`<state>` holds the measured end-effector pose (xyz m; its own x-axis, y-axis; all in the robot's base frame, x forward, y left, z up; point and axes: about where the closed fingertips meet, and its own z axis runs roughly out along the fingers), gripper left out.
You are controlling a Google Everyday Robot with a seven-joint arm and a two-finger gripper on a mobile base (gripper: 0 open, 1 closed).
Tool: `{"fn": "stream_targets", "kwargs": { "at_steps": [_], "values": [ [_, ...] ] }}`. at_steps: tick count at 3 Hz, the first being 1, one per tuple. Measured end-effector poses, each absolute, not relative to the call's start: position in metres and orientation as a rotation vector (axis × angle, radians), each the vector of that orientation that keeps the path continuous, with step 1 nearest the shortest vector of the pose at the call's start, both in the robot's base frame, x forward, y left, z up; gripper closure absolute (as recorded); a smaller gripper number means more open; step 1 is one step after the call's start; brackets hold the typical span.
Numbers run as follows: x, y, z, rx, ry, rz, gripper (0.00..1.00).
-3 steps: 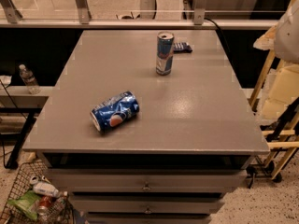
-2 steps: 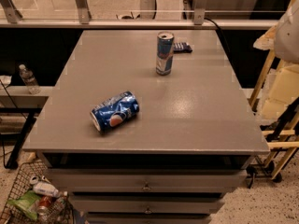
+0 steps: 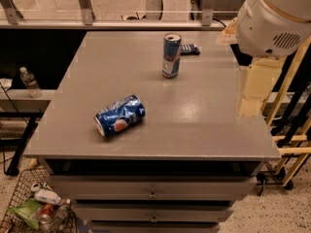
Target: Place pepsi can upright
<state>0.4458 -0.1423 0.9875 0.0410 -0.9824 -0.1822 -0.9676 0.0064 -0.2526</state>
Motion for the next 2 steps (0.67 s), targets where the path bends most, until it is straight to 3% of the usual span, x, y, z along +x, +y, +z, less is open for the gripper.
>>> {"fn": "stream_targets", "kwargs": {
  "at_steps": [1,2],
  "values": [
    [0.446,-0.142,0.987,-2.017,1.982,-0.068,0.0],
    [0.453,-0.107,0.991,-2.103,1.858,-0.112,0.0]
  ]
}}
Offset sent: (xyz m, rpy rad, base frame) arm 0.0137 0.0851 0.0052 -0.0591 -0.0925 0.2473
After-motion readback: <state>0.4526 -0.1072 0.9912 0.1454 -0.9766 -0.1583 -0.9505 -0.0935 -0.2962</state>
